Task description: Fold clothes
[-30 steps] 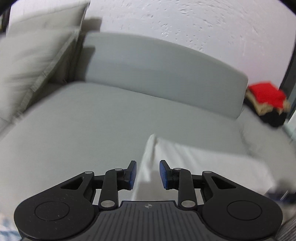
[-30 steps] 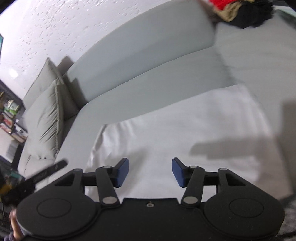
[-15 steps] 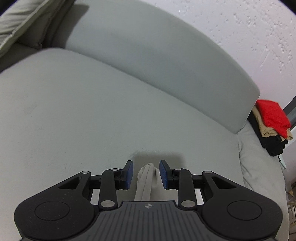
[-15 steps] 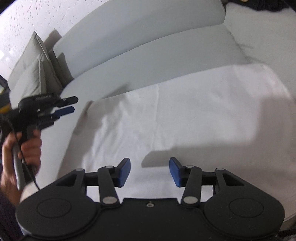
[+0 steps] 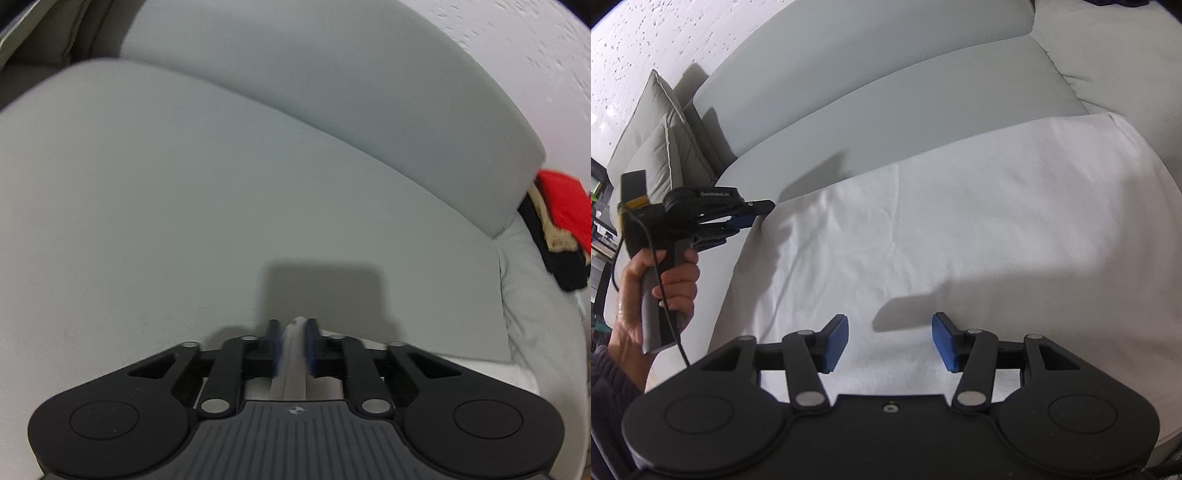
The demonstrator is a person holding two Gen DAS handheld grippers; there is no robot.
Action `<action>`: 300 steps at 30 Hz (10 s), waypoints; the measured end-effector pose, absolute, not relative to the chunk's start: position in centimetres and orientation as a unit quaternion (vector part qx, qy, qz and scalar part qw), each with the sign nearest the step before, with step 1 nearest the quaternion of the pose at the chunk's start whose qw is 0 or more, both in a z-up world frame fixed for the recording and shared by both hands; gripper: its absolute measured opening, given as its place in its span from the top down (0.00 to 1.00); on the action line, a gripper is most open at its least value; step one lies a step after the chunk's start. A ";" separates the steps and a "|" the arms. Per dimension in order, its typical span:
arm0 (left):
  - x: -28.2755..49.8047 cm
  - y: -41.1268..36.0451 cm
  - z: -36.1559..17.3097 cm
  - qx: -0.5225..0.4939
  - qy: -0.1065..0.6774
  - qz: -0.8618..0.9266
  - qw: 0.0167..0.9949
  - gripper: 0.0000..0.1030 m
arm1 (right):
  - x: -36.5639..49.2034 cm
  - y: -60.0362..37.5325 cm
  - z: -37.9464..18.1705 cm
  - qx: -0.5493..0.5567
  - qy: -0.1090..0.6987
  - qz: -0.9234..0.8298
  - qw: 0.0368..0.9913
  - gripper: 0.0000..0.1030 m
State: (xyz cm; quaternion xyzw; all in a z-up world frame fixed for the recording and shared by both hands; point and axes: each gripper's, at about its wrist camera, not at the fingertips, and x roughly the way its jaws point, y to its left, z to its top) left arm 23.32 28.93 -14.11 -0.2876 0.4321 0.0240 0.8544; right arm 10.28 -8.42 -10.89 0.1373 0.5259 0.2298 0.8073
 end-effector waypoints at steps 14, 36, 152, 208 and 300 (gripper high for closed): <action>19.1 32.1 -12.5 -0.342 0.340 0.125 0.867 0.97 | 10.3 -8.6 -11.1 0.143 0.517 0.241 0.808 0.45; 9.4 22.0 -11.4 -0.033 0.480 0.173 0.859 0.72 | 14.3 -24.5 -11.2 0.164 0.442 0.057 0.880 0.67; -1.3 21.2 -12.3 -0.147 0.352 0.151 0.912 0.81 | 6.8 -28.6 -13.5 0.348 0.413 0.101 0.836 0.79; -0.2 18.6 -10.8 -0.101 0.346 0.098 0.928 0.50 | 8.4 -26.5 -21.3 0.601 0.321 0.062 0.730 0.72; 5.8 21.4 -12.0 -0.055 0.399 0.114 0.908 0.80 | 8.6 -1.4 -10.4 -0.042 0.407 0.332 0.850 0.78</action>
